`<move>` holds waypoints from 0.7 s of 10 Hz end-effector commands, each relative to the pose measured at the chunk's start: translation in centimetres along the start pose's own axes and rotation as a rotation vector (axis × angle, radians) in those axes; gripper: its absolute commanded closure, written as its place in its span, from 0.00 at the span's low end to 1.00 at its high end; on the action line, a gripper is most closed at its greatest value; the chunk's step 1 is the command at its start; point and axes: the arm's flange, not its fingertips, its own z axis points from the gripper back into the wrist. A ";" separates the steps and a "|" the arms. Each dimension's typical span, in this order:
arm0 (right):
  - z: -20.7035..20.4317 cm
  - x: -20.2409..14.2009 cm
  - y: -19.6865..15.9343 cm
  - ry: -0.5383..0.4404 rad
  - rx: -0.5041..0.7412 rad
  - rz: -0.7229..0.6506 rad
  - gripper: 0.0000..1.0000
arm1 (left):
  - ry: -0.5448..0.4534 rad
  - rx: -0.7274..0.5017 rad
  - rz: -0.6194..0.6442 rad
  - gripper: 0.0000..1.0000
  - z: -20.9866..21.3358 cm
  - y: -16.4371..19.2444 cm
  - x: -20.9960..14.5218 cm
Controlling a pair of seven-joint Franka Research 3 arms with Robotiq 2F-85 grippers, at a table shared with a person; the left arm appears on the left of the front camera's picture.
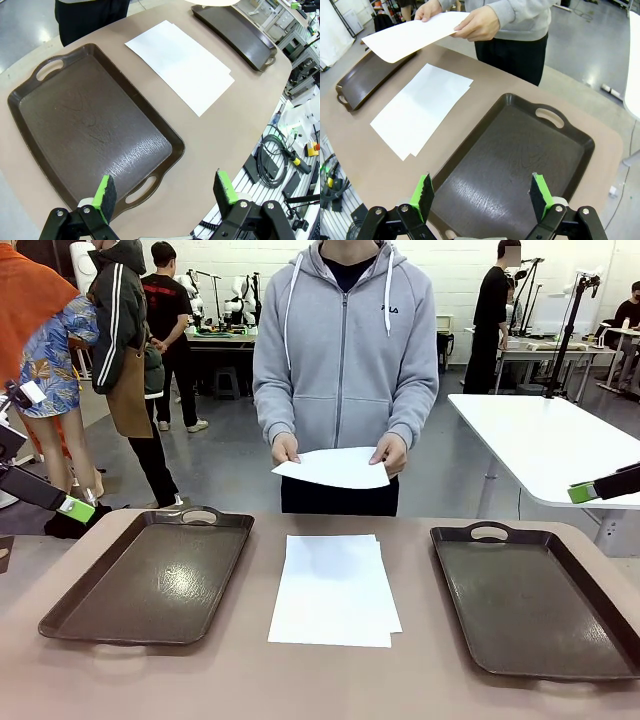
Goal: Sort the A4 documents.
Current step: Receive the A4 Paper.
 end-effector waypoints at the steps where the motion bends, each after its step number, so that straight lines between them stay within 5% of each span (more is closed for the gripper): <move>1: 0.1 -0.1 0.0 -0.002 0.016 0.006 0.00 | -0.011 -0.012 -0.012 0.00 0.1 0.1 -0.1; 7: 0.1 -0.1 0.0 -0.002 0.016 0.006 0.00 | -0.011 -0.012 -0.012 0.00 0.1 0.1 -0.1</move>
